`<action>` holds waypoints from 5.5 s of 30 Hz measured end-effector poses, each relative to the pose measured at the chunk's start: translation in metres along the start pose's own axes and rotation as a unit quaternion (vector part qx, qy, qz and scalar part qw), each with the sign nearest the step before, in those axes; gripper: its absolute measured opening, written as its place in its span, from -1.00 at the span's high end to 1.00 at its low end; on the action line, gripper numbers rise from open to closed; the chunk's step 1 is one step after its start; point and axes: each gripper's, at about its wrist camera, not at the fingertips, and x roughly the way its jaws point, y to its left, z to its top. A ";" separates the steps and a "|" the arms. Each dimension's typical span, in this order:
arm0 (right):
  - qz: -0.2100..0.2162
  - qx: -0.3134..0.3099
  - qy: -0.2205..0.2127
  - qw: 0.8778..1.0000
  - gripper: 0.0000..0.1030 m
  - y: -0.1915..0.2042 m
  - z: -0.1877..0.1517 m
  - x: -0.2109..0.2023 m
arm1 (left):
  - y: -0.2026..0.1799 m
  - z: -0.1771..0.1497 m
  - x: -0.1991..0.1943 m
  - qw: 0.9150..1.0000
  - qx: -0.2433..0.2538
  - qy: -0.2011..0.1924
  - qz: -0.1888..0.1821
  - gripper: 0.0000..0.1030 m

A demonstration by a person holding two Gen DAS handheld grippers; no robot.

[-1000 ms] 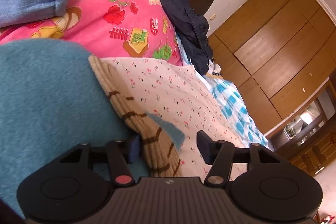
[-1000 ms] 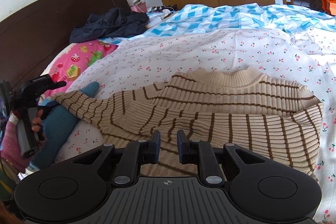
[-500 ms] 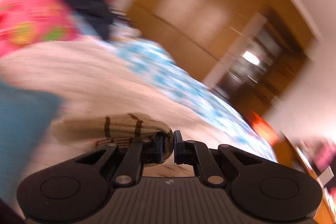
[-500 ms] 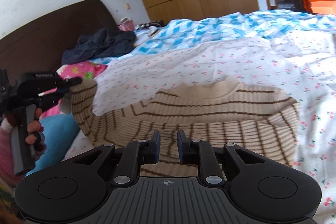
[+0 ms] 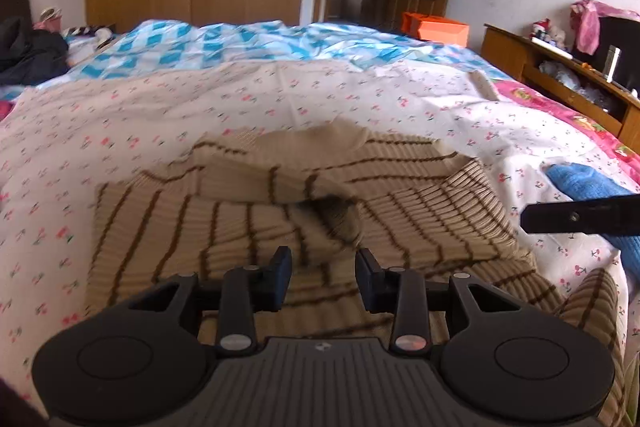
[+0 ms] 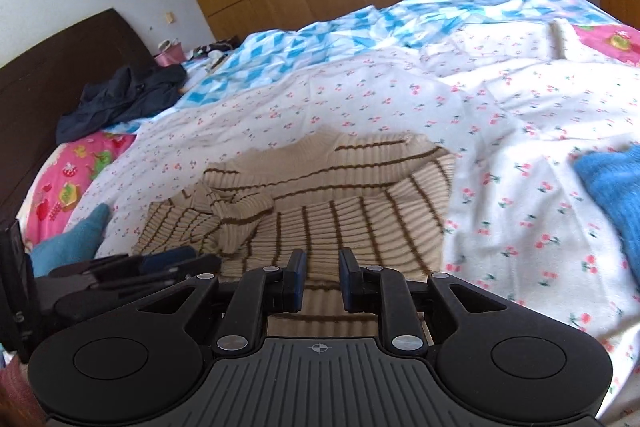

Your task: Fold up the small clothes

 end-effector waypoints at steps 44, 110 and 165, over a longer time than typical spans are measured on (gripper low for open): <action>-0.073 0.188 0.000 0.979 0.72 -0.062 -0.004 0.065 | 0.079 -0.010 0.006 0.987 -0.145 0.005 0.076 0.03; 0.007 0.079 0.235 0.969 0.25 -0.027 -0.115 -0.078 | 0.031 -0.113 -0.137 0.943 -0.260 0.206 0.033 0.02; -0.005 0.181 -0.019 0.983 0.45 -0.092 0.038 0.051 | 0.173 0.017 0.004 0.894 -0.442 -0.070 -0.002 0.08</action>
